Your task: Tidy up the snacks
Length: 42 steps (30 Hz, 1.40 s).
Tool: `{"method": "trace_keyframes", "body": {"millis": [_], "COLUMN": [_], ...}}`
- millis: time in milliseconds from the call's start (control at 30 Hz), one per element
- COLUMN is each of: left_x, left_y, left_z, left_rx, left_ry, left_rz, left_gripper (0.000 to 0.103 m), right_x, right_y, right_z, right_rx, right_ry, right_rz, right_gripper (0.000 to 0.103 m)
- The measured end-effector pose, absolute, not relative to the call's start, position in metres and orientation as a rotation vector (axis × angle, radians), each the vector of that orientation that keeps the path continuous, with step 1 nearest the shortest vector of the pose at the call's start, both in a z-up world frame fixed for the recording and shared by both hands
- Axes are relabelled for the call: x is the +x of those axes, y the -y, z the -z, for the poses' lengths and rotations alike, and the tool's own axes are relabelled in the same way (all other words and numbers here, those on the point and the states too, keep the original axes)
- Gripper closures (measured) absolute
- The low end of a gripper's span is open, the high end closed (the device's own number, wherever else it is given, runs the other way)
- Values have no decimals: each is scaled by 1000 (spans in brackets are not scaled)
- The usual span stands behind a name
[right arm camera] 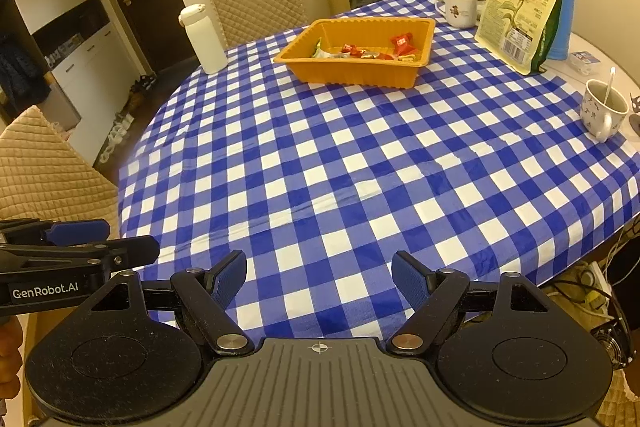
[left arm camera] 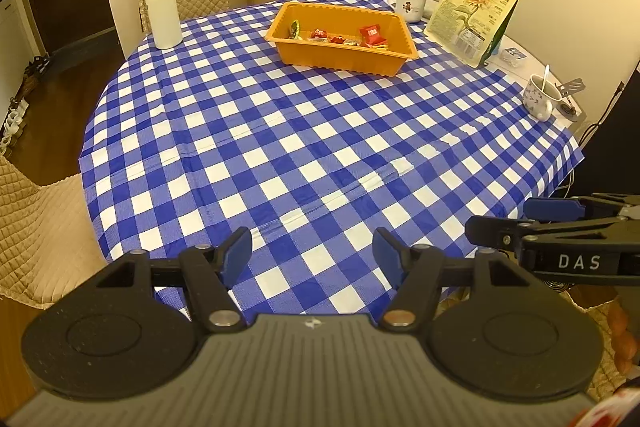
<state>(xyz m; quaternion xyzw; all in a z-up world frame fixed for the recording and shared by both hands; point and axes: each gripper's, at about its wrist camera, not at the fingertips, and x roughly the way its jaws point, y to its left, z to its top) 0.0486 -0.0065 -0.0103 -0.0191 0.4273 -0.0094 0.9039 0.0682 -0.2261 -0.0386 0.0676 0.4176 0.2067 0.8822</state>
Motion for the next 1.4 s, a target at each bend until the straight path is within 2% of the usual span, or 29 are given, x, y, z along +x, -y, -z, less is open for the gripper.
{"method": "trace_keyframes", "body": {"millis": [1400], "left_x": [50], "left_y": [0], "left_z": [9], "left_rx": [-42], "left_ry": [-876], "left_rz": [19], "left_gripper": [38], "right_x": [69], "right_y": [221], "right_z": [36], "right_rx": [132], "right_ry": [-862], "right_rz": [-430], "right_gripper": [24]}}
